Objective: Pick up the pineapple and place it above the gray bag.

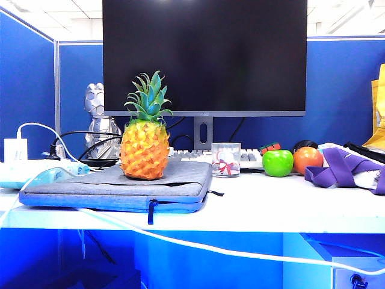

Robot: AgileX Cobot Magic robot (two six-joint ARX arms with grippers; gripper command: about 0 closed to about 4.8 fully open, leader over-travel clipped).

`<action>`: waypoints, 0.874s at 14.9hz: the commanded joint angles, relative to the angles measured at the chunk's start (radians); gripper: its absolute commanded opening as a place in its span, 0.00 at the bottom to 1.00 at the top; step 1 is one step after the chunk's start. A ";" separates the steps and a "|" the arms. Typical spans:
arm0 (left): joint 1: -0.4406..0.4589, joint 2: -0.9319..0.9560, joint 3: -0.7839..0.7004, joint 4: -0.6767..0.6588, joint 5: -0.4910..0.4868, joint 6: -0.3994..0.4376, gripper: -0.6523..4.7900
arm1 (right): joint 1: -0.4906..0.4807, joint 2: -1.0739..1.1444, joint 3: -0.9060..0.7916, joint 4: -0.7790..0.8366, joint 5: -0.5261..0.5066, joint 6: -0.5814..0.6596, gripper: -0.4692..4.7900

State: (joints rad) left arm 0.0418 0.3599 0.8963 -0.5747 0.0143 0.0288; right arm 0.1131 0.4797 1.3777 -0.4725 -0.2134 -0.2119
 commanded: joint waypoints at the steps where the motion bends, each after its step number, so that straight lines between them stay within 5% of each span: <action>1: 0.000 -0.141 -0.167 0.043 -0.003 -0.048 0.33 | 0.002 -0.222 -0.460 0.150 0.000 0.100 0.08; 3: 0.000 -0.299 -0.341 0.145 -0.003 -0.142 0.33 | 0.003 -0.333 -0.760 0.330 -0.072 0.224 0.08; 6: 0.000 -0.343 -0.501 0.290 0.012 -0.183 0.33 | 0.006 -0.398 -1.146 0.670 -0.041 0.372 0.08; 13: 0.000 -0.343 -0.613 0.315 0.012 -0.160 0.33 | 0.000 -0.398 -1.332 0.682 0.037 0.336 0.08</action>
State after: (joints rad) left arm 0.0414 0.0166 0.2836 -0.2665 0.0151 -0.1371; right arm 0.1120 0.0830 0.0517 0.1955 -0.1841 0.1268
